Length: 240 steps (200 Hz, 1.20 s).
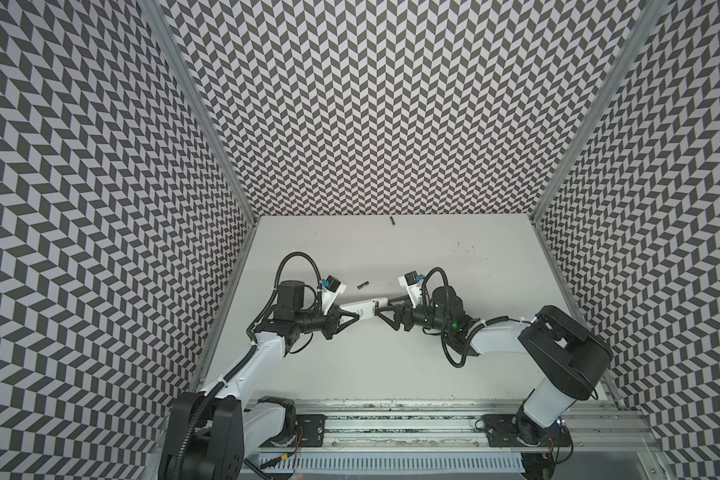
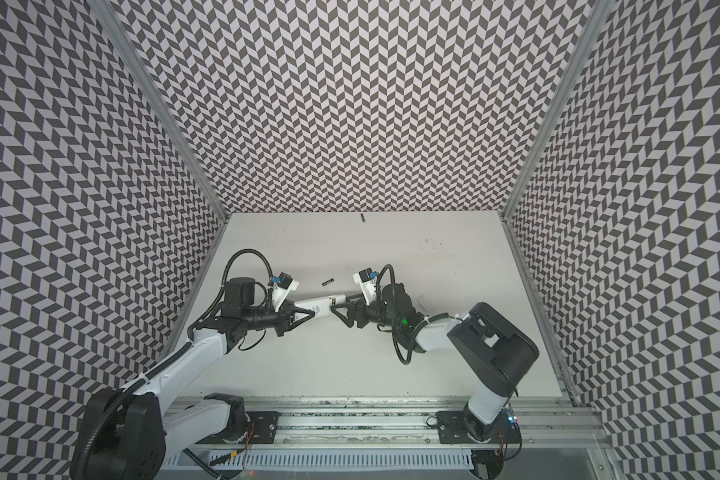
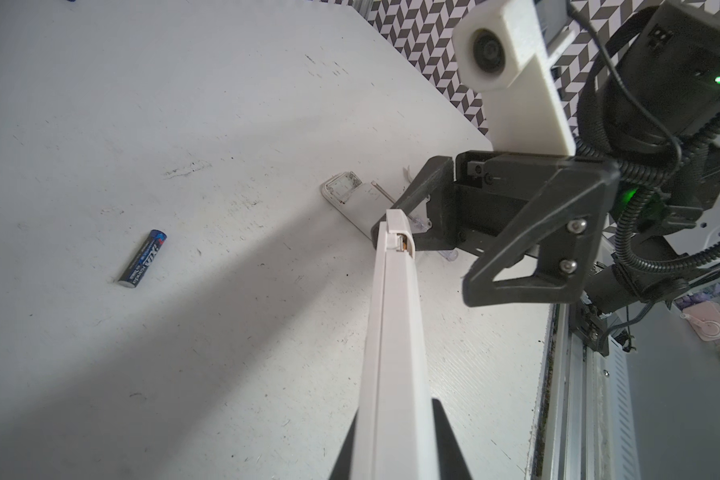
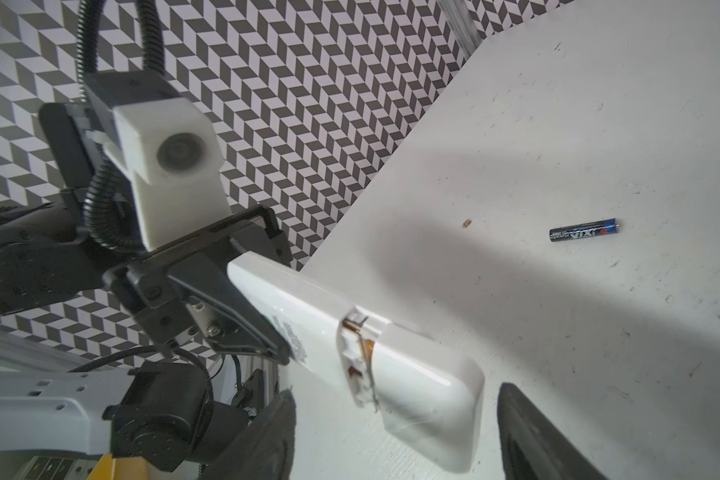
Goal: Unload the batteries from the remote control
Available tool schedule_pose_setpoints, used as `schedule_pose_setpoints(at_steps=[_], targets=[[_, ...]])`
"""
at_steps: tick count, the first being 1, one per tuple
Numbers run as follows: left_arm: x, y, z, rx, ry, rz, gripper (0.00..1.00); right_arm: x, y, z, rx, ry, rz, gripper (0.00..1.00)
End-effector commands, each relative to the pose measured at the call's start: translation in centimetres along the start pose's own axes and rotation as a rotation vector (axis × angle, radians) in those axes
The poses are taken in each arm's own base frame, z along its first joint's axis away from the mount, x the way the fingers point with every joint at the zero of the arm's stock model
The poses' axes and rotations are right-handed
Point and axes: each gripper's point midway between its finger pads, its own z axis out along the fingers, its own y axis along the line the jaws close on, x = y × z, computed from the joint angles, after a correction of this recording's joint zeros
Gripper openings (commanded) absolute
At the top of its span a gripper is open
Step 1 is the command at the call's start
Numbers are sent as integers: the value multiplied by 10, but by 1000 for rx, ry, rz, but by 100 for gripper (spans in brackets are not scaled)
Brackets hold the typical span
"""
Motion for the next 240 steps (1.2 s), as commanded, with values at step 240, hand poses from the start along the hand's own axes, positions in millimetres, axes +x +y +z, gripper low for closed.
schedule_pose_setpoints(at_steps=[240], targets=[[-4, -7, 1, 12, -3, 28, 0, -41, -61, -50, 224, -83, -30, 36]])
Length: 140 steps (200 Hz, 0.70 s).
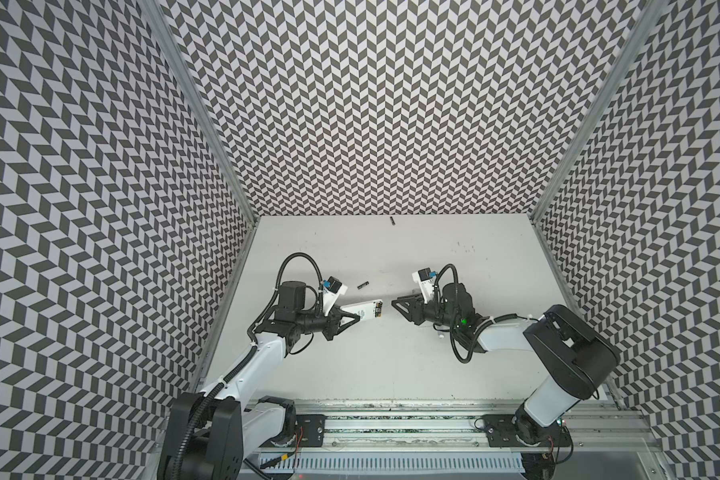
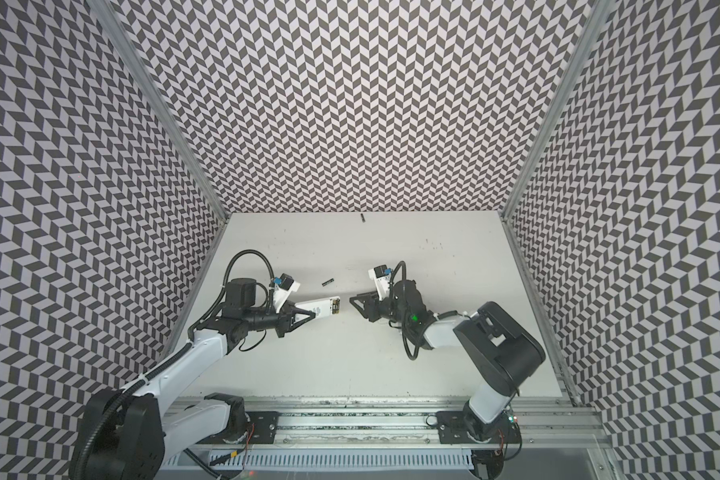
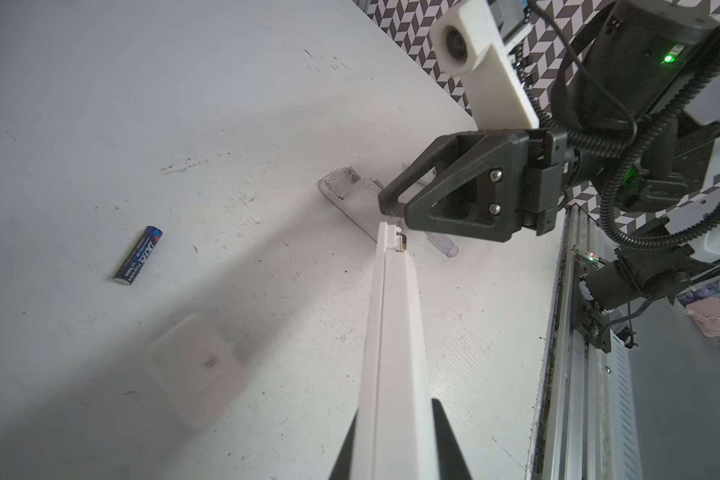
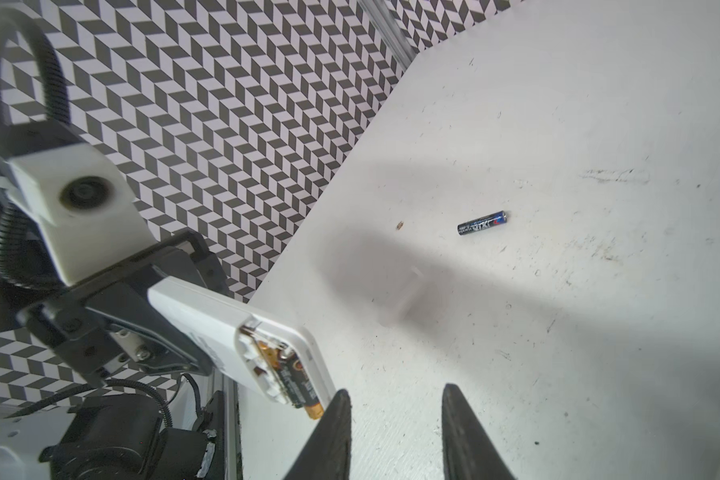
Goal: Unload the batteries from the remote control
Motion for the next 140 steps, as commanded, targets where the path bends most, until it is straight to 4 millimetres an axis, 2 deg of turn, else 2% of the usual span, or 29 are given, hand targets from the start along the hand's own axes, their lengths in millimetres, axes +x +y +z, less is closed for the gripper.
schedule_pose_setpoints(at_steps=[1, 29, 64, 82, 118, 140], targets=[[-7, -5, -1, 15, -14, 24, 0, -25, -19, -15, 93, -41, -38, 36], [-14, -2, -1, -6, -30, 16, 0, -47, -36, -35, 192, -77, -88, 36], [-12, 7, -1, -51, -14, -16, 0, -51, -58, -58, 369, -47, -77, 45], [-10, 8, 2, -45, -32, -46, 0, -42, -68, -76, 462, -40, -38, 46], [-4, 15, 8, -38, -27, -162, 0, -12, -79, -103, 580, 49, 61, 46], [9, 18, 13, -29, -33, -205, 0, 7, -86, -113, 616, 66, 108, 45]])
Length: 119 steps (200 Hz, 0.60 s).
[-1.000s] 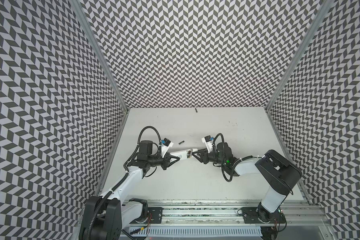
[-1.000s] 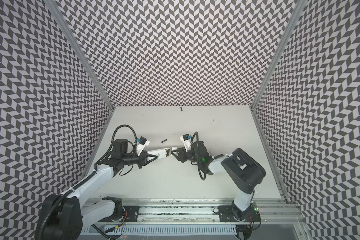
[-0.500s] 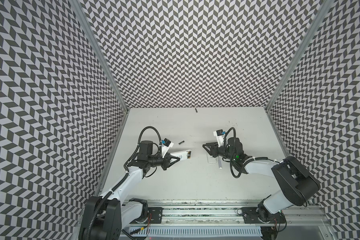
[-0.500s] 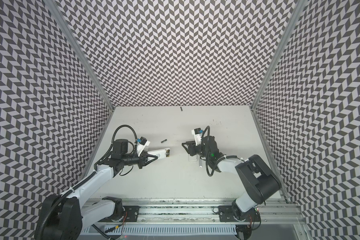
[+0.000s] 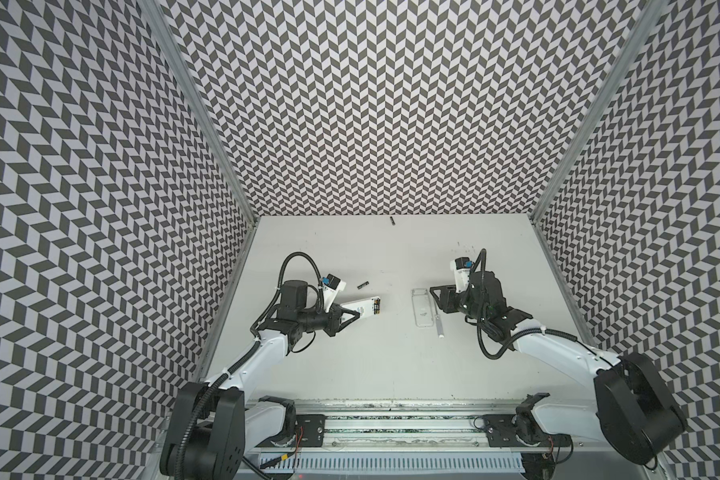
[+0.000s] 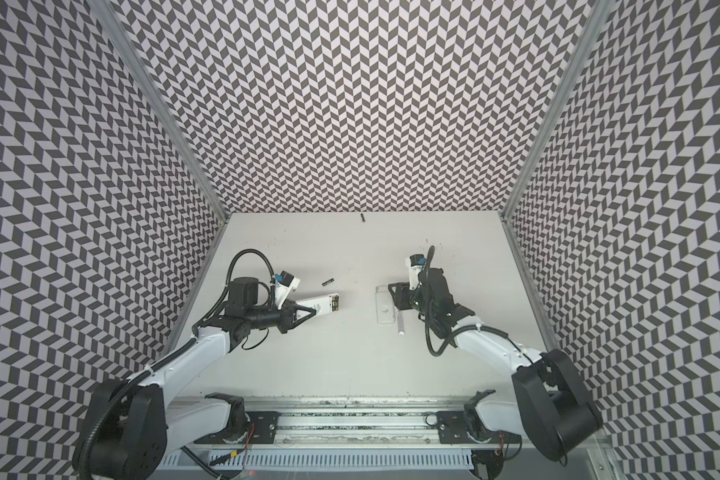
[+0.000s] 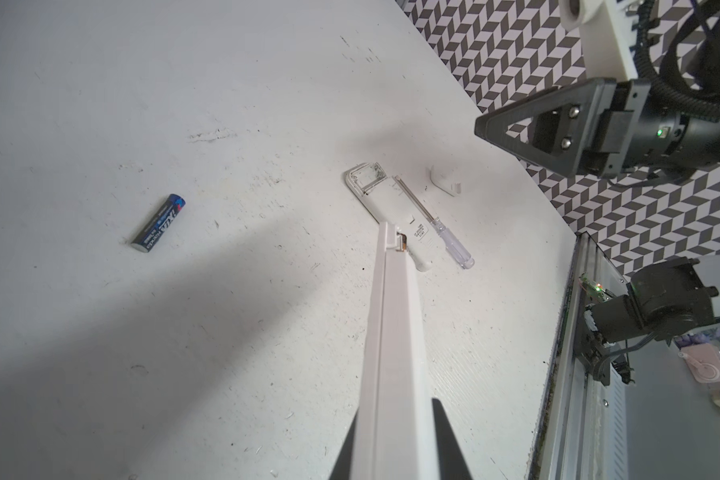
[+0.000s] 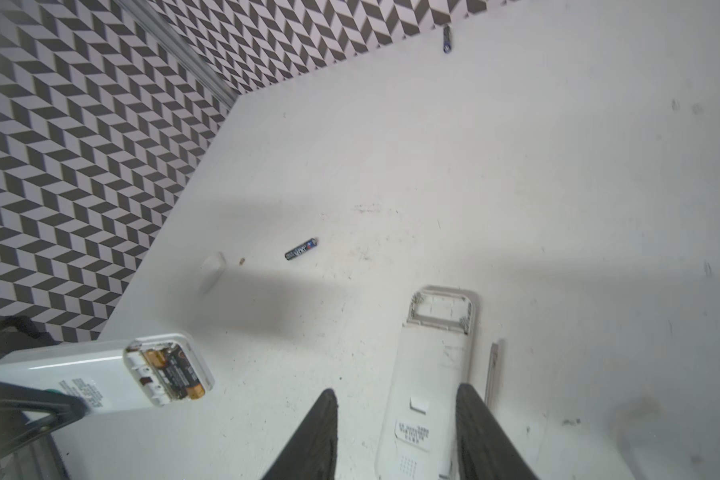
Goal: Unload the batteries from the remote control
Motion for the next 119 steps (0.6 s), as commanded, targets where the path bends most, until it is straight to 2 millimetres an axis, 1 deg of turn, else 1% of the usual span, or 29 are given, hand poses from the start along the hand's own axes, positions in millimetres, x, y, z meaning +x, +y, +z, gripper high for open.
schedule_pose_setpoints(at_steps=[1, 28, 52, 76, 85, 99, 119], targets=[[5, 2, 5, 18, -29, -49, 0, 35, -29, -7, 118, 81, 71, 45], [12, 9, 10, 3, -11, -107, 0, 53, -41, -6, 171, 143, 110, 45], [20, 17, 15, 2, -9, -190, 0, 62, -48, -1, 199, 172, 104, 42], [27, 23, 21, 5, 23, -270, 0, 65, -47, 2, 222, 212, 92, 40], [31, 25, 23, 7, 34, -290, 0, 68, -44, 2, 218, 216, 80, 39], [38, 28, 28, 14, 50, -331, 2, 73, -43, 4, 221, 222, 75, 39], [36, 34, 32, 11, 72, -344, 3, 81, -44, 6, 236, 245, 90, 38]])
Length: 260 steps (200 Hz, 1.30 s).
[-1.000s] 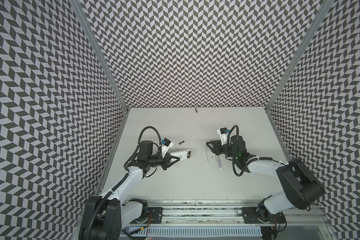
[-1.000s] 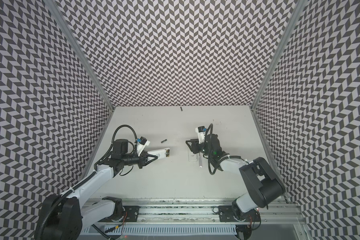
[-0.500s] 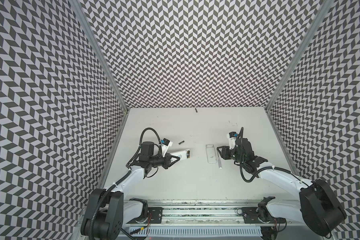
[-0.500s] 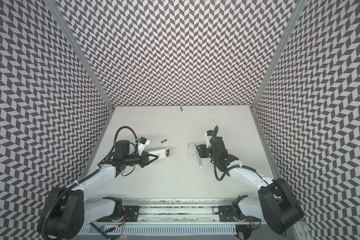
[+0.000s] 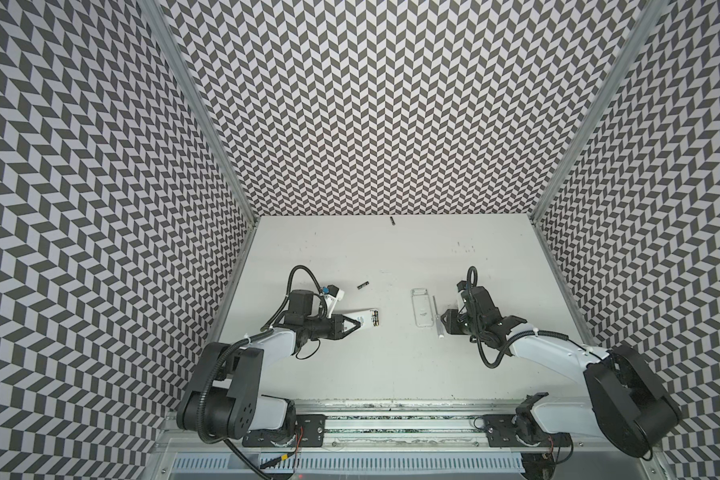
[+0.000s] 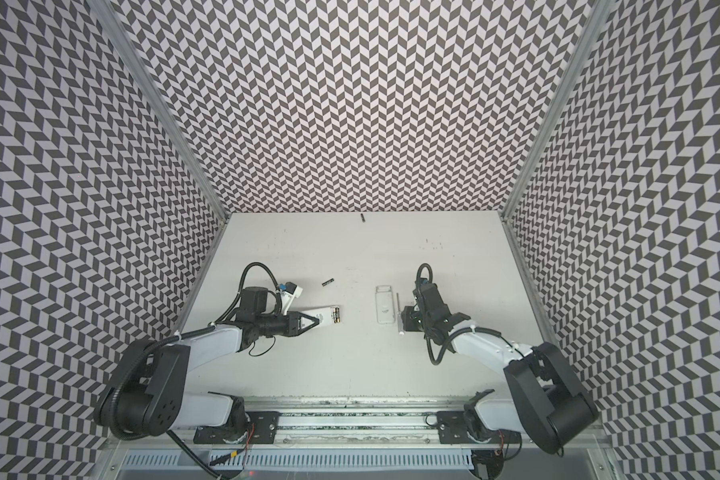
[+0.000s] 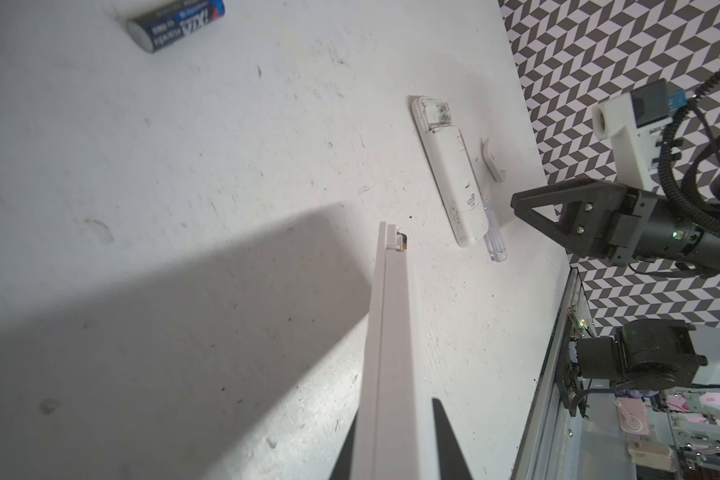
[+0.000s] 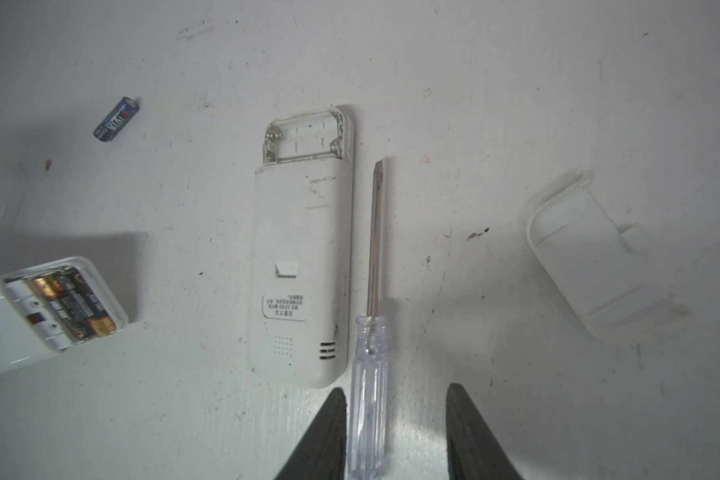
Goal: Unload the batteries from the remote control
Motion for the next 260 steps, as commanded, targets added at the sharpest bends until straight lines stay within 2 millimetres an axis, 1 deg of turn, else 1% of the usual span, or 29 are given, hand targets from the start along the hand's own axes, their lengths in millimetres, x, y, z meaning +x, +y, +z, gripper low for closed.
schedule_pose_setpoints(at_steps=[1, 22, 33, 52, 71, 83, 99, 109, 122, 143, 159, 170, 187, 193, 198, 199, 201, 204, 238, 248, 260], targets=[[-13, -3, 3, 26, -9, 2, 3, -4, 2, 3, 20, -10, 19, 38], [-7, 3, 6, 18, 9, -41, 5, -1, 4, 3, 22, -25, 29, 37], [-4, 6, 7, 18, 11, -62, 9, 1, 5, 4, 22, -23, 25, 36], [-9, 11, 4, 1, 5, -66, 18, 5, 11, 6, 32, 0, 4, 36], [-4, 19, 2, -17, 5, -98, 29, 13, 13, 10, 28, 8, -8, 36], [-2, 23, 1, -18, -3, -129, 32, 19, 13, 13, 25, 21, -11, 36], [-7, 26, -3, -26, -19, -133, 36, 25, 10, 16, 44, 46, -14, 37], [-10, 31, -7, -48, -28, -140, 40, 28, 9, 16, 52, 48, -17, 37], [-10, 37, -10, -72, -40, -139, 46, 32, 8, 17, 51, 46, -18, 37], [-13, 45, -17, -100, -73, -152, 53, 36, 5, 22, 63, 67, -22, 36], [-21, 46, -25, -108, -95, -149, 62, 39, 1, 24, 85, 81, -23, 34], [-23, 45, -29, -108, -104, -131, 69, 41, 0, 25, 80, 75, -19, 31], [-25, 46, -35, -115, -130, -102, 76, 41, -1, 28, 87, 81, -28, 27], [-27, 44, -37, -115, -141, -89, 81, 42, -1, 29, 95, 91, -33, 25], [-30, 44, -40, -117, -150, -82, 85, 42, -2, 30, 102, 100, -36, 24], [-30, 44, -40, -117, -151, -81, 88, 44, -3, 30, 106, 105, -37, 24], [-32, 43, -41, -119, -155, -77, 95, 43, -3, 29, 108, 104, -38, 23], [-33, 43, -42, -123, -161, -73, 99, 42, -3, 29, 110, 103, -39, 22], [-43, 39, -54, -145, -221, -4, 99, 34, -7, 28, 143, 63, -51, 15], [-48, 36, -57, -154, -237, 13, 99, 29, -8, 26, 160, 65, -56, 14], [-54, 33, -61, -161, -243, 41, 99, 20, -5, 22, 157, 43, -62, 12]])
